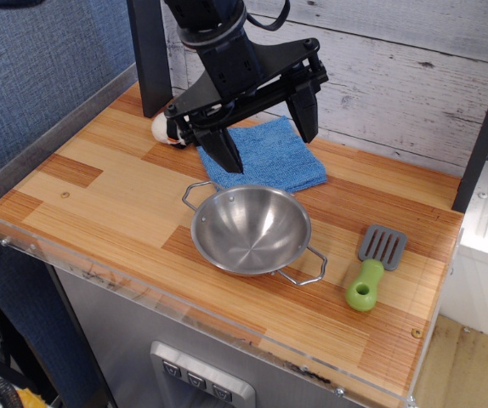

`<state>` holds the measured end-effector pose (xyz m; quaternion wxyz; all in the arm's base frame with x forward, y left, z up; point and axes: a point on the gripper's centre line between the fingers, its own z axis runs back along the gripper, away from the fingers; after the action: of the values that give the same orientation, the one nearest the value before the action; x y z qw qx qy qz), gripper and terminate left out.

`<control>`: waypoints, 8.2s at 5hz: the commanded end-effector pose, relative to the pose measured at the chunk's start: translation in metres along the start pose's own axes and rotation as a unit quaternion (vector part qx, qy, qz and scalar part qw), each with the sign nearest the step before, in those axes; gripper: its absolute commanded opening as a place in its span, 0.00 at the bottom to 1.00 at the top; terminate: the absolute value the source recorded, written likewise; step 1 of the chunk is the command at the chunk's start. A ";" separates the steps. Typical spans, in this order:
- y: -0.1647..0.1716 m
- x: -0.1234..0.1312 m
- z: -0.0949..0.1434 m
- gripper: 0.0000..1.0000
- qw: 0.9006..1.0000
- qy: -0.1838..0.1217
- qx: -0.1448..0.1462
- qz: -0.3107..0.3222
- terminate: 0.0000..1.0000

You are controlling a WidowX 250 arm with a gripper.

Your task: Move the silver bowl to the bottom left corner of the table.

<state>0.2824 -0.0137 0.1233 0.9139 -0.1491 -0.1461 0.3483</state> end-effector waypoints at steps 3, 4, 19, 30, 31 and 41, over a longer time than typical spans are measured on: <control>0.026 -0.015 0.002 1.00 0.997 -0.015 0.010 0.070 0.00; 0.048 -0.024 0.002 1.00 0.996 -0.012 0.025 0.080 0.00; 0.071 0.004 -0.043 0.00 0.997 -0.015 0.052 0.052 0.00; 0.218 0.088 -0.031 1.00 0.971 -0.052 0.132 0.194 0.00; 0.216 0.086 -0.031 1.00 0.971 -0.048 0.134 0.191 0.00; 0.125 0.081 0.055 1.00 0.990 -0.074 0.026 0.115 0.00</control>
<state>0.2502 0.1393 0.1299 0.8585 -0.1172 -0.1711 0.4689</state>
